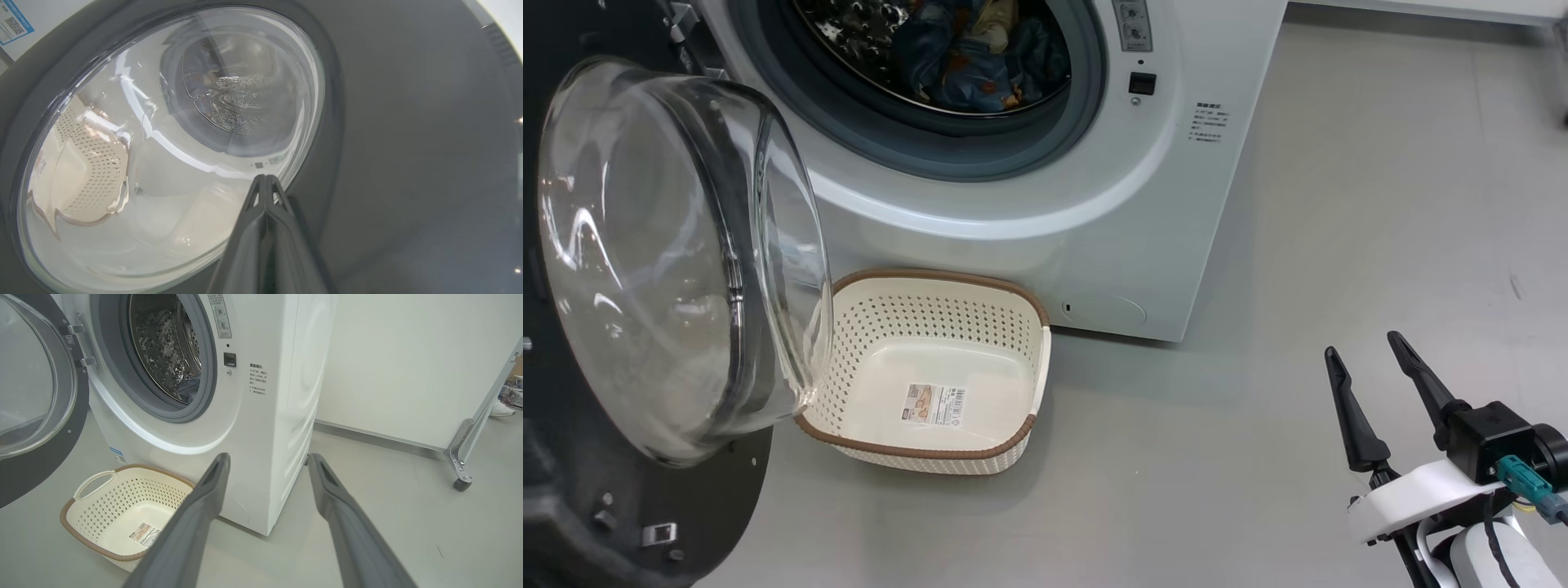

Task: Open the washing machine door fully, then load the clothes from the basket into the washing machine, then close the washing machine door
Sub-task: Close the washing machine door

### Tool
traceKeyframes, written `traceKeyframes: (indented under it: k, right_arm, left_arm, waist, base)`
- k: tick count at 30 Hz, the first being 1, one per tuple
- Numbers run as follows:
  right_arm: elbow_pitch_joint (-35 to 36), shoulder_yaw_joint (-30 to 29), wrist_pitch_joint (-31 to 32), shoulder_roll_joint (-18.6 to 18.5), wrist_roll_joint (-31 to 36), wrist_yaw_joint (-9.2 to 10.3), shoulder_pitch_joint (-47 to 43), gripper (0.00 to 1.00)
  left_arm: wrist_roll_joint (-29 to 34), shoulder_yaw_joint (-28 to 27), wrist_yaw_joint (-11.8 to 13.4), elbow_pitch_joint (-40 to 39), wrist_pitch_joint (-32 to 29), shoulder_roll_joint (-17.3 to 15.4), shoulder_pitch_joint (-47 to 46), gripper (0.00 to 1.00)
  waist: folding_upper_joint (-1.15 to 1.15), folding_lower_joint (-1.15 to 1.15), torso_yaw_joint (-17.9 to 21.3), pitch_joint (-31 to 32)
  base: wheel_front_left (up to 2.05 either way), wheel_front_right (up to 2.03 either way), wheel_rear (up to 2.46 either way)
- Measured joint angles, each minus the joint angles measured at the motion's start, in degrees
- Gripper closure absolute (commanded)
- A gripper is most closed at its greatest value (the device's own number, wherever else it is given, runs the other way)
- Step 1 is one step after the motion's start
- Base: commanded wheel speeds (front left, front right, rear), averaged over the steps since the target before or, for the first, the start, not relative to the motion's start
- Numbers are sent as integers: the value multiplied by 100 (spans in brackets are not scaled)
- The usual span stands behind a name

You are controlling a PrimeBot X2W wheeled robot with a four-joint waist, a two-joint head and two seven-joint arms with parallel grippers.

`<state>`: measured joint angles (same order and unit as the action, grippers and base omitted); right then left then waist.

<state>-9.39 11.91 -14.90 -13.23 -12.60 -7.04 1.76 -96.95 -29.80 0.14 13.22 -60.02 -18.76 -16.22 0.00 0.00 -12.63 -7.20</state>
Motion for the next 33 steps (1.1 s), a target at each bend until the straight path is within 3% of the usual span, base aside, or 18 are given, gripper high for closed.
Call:
traceKeyframes:
  k: [21, 33]
  right_arm:
    - [4, 5, 0, 104, 0, 0, -1, 0]
    - [15, 15, 0, 178, 0, 0, 10, 0]
  left_arm:
    - [-105, 360, 301, -1145, 280, 676, 197, 100]
    - [224, 786, 378, -1250, 631, 1028, -165, 100]
  waist:
    - [0, 0, 662, -5]
    - [0, 0, 1038, -62]
  base:
    - [0, 0, 0]
    - [0, 0, 0]
